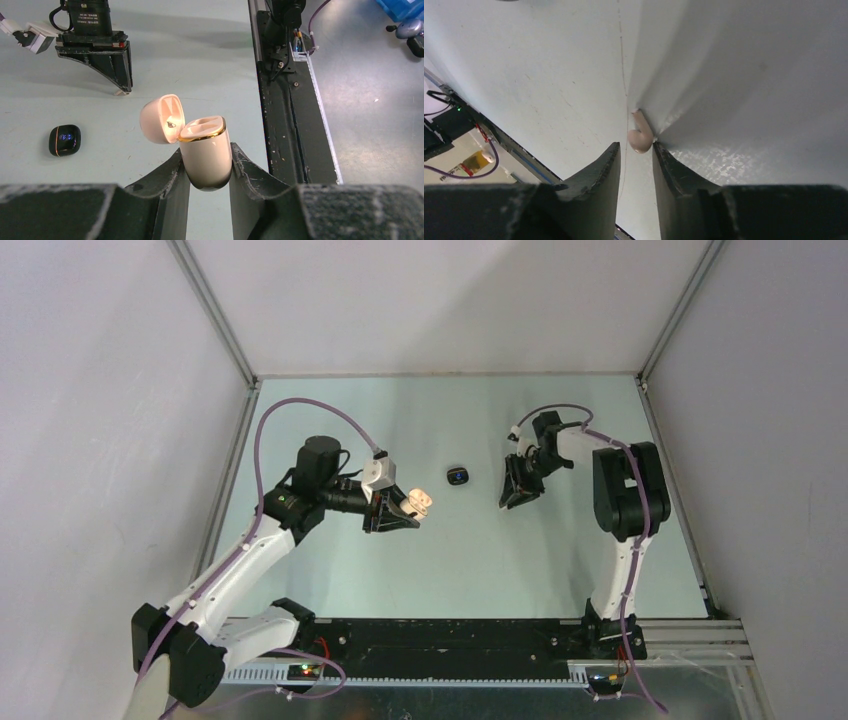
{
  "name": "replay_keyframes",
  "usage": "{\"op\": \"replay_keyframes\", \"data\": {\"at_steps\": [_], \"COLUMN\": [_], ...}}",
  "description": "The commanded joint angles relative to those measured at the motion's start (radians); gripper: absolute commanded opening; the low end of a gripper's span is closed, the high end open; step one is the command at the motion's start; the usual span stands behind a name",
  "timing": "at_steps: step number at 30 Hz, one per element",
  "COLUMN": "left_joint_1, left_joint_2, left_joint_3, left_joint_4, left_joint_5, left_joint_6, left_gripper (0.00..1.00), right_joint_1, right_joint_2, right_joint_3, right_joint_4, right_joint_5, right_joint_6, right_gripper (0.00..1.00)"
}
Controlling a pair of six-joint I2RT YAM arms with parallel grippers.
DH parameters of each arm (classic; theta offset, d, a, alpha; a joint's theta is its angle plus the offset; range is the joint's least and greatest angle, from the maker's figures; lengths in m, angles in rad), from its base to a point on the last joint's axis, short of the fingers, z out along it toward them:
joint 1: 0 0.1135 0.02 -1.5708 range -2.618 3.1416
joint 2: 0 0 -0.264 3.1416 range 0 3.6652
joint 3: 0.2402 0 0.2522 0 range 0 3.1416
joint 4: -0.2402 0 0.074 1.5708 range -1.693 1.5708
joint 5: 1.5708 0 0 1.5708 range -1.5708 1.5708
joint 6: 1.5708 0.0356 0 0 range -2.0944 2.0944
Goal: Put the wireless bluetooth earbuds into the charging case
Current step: Pick up the right earbud from the center of the board.
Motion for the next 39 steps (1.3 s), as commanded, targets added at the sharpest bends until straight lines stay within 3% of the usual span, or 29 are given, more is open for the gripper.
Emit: {"op": "replay_keyframes", "data": {"at_steps": [1,6,12,23,31,39], "left_joint_1": [-0.008,-0.008,-0.01,-0.014,-0.017,-0.018], "left_joint_2": [-0.005,-0.001,-0.003,0.001,0.028,0.072], "left_joint_3": [0.026,0.026,0.022,0.015,0.013,0.028], "left_joint_4": [-0.001,-0.001,-0.002,0.006,0.02,0.033], "left_joint_5": [0.0,-0.001,-0.003,-0.004,-0.018,-0.036], "left_joint_6": [0.028,0.03,0.032,0.028,0.015,-0.019], "left_gripper": [0.0,0.0,0.0,0.0,0.0,0.0], "right_joint_1": [0.019,0.042,0.059,0.118,0.169,0.369], "right_joint_2": [0.029,0.001,-0.064,-0.331,-0.608,-0.807], "right_joint_3": [0.02,0.019,0.035,0.062,0.063,0.069], "right_joint_4": [0.032,0.052,0.076,0.029,-0.034,-0.101], "right_joint_5": [0.067,0.154,0.219,0.309,0.269,0.284], "right_joint_6": [0.016,0.013,0.002,-0.321,-0.562,-0.716], "right_gripper": [0.32,0.24,0.22,0.23,0.23,0.24]}}
